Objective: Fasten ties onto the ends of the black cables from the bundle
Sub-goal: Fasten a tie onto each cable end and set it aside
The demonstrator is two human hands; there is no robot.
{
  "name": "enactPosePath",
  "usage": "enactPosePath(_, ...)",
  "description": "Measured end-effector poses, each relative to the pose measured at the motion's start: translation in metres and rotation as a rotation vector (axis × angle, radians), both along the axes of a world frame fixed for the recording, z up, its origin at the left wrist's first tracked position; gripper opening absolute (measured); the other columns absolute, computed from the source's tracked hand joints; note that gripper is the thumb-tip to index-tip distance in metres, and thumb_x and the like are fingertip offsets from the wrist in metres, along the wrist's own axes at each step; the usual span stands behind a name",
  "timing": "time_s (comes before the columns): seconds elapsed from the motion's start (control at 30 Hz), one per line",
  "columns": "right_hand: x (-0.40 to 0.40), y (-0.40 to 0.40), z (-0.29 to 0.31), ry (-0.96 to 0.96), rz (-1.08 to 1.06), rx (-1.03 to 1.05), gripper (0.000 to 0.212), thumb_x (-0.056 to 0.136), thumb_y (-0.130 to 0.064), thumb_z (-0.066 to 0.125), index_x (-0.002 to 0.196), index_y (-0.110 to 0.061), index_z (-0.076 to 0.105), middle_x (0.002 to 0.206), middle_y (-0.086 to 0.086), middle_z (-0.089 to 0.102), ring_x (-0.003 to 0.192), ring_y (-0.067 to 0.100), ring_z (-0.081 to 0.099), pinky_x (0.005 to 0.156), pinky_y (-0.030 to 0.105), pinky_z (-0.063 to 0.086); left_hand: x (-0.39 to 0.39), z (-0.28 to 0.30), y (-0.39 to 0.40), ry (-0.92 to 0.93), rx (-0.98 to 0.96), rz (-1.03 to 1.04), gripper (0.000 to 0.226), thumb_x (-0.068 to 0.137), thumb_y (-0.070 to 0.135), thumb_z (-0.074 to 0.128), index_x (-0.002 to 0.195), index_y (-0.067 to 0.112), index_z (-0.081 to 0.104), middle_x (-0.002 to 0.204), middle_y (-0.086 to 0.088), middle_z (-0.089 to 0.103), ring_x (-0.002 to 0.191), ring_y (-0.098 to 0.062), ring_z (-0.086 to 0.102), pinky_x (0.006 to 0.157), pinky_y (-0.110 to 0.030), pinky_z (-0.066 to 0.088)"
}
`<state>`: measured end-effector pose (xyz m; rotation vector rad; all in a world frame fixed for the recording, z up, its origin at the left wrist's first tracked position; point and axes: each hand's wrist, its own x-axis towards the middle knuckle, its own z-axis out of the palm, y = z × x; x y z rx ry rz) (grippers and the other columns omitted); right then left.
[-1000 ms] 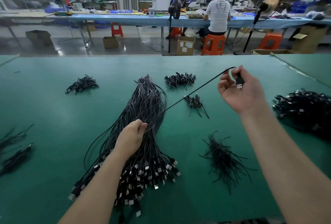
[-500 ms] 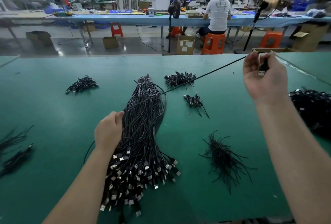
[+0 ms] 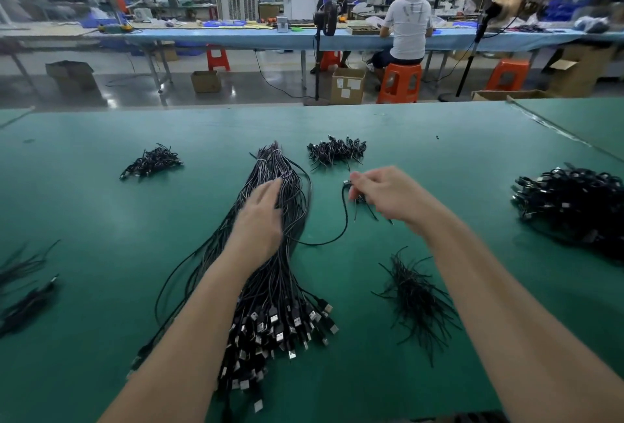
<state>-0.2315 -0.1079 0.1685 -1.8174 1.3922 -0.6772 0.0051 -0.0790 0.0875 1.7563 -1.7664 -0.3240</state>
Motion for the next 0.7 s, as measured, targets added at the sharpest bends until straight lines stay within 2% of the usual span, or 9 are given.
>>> enactPosePath(0.1, 0.02, 0.004, -0.004, 0.06, -0.004, -0.006, 0.056, 0.108, -0.047, 0.03, 0.077, -0.014, 0.063, 0.057, -0.005, 0.04, 0.048, 0.012, 0.034, 0.049, 0.026, 0.028, -0.038, 0.028, 0.01, 0.396, -0.061, -0.319, 0.057, 0.104, 0.022, 0.052, 0.157, 0.024, 0.031, 0.152, 0.011, 0.044, 0.134, 0.005, 0.044, 0.111, -0.018, 0.035)
enactPosePath(0.17, 0.029, 0.005, -0.007, 0.005, -0.064, -0.01, 0.055, 0.107, -0.053, 0.025, 0.086, -0.014, 0.058, 0.061, -0.005, 0.045, 0.051, 0.009, 0.039, 0.052, 0.027, 0.028, -0.054, 0.037, 0.012, 0.414, -0.081, -0.405, 0.052, 0.104, 0.018, 0.052, 0.154, 0.02, 0.038, 0.145, 0.012, 0.05, 0.124, 0.016, 0.048, 0.1, -0.003, 0.036)
enactPosePath(0.27, 0.032, 0.005, -0.01, -0.018, -0.096, 0.027, 0.055, 0.104, -0.06, 0.023, 0.109, -0.015, 0.055, 0.072, -0.006, 0.047, 0.059, 0.007, 0.039, 0.054, 0.027, 0.028, -0.064, 0.038, 0.013, 0.235, -0.151, -0.392, 0.045, 0.102, 0.013, 0.055, 0.147, 0.014, 0.049, 0.129, 0.005, 0.056, 0.112, -0.005, 0.056, 0.102, -0.018, 0.042)
enactPosePath(0.37, 0.031, 0.006, -0.012, -0.028, -0.105, 0.038, 0.052, 0.104, -0.06, 0.026, 0.105, -0.015, 0.052, 0.069, -0.002, 0.053, 0.056, 0.013, 0.044, 0.052, 0.029, 0.035, -0.068, 0.033, 0.014, 0.096, -0.203, -0.252, 0.038, 0.102, 0.016, 0.057, 0.139, 0.01, 0.058, 0.109, -0.003, 0.064, 0.097, -0.02, 0.06, 0.092, -0.028, 0.045)
enactPosePath(0.43, 0.033, 0.005, -0.012, -0.101, -0.16, 0.033, 0.048, 0.103, -0.059, 0.028, 0.106, -0.015, 0.048, 0.069, 0.002, 0.056, 0.057, 0.017, 0.05, 0.049, 0.03, 0.038, -0.07, 0.03, 0.014, 0.14, -0.223, -0.163, 0.029, 0.104, 0.02, 0.054, 0.125, 0.006, 0.068, 0.102, -0.009, 0.07, 0.084, -0.016, 0.067, 0.079, -0.02, 0.047)
enactPosePath(0.5, 0.034, 0.004, -0.012, -0.153, -0.19, 0.029, 0.045, 0.103, -0.059, 0.029, 0.106, -0.017, 0.046, 0.072, 0.003, 0.059, 0.056, 0.013, 0.054, 0.046, 0.028, 0.04, -0.072, 0.027, 0.015, 0.235, -0.143, -0.131, 0.028, 0.106, 0.025, 0.05, 0.108, 0.009, 0.072, 0.081, -0.003, 0.068, 0.056, 0.0, 0.061, 0.059, -0.014, 0.046)
enactPosePath(0.53, 0.033, 0.003, -0.013, -0.176, -0.181, 0.04, 0.045, 0.103, -0.059, 0.029, 0.107, -0.017, 0.046, 0.069, 0.002, 0.059, 0.052, 0.01, 0.052, 0.045, 0.027, 0.04, -0.072, 0.024, 0.014, 0.262, -0.091, -0.131, 0.027, 0.107, 0.025, 0.048, 0.103, 0.01, 0.07, 0.07, 0.001, 0.062, 0.047, 0.0, 0.056, 0.052, -0.016, 0.045)
enactPosePath(0.6, 0.031, 0.004, -0.012, -0.232, -0.131, 0.067, 0.044, 0.103, -0.059, 0.029, 0.109, -0.019, 0.046, 0.057, -0.006, 0.057, 0.046, 0.009, 0.047, 0.046, 0.026, 0.04, -0.073, 0.02, 0.014, 0.259, -0.027, -0.143, 0.025, 0.107, 0.022, 0.047, 0.096, 0.013, 0.067, 0.059, 0.01, 0.049, 0.04, 0.001, 0.048, 0.043, -0.014, 0.034)
enactPosePath(0.7, 0.027, 0.005, -0.013, -0.303, -0.022, 0.064, 0.042, 0.105, -0.057, 0.029, 0.105, -0.021, 0.05, 0.054, -0.007, 0.057, 0.05, 0.012, 0.048, 0.051, 0.027, 0.043, -0.07, 0.015, 0.013, 0.224, 0.024, -0.166, 0.028, 0.107, 0.025, 0.045, 0.082, 0.027, 0.058, 0.057, 0.011, 0.044, 0.041, 0.0, 0.044, 0.041, -0.016, 0.029)
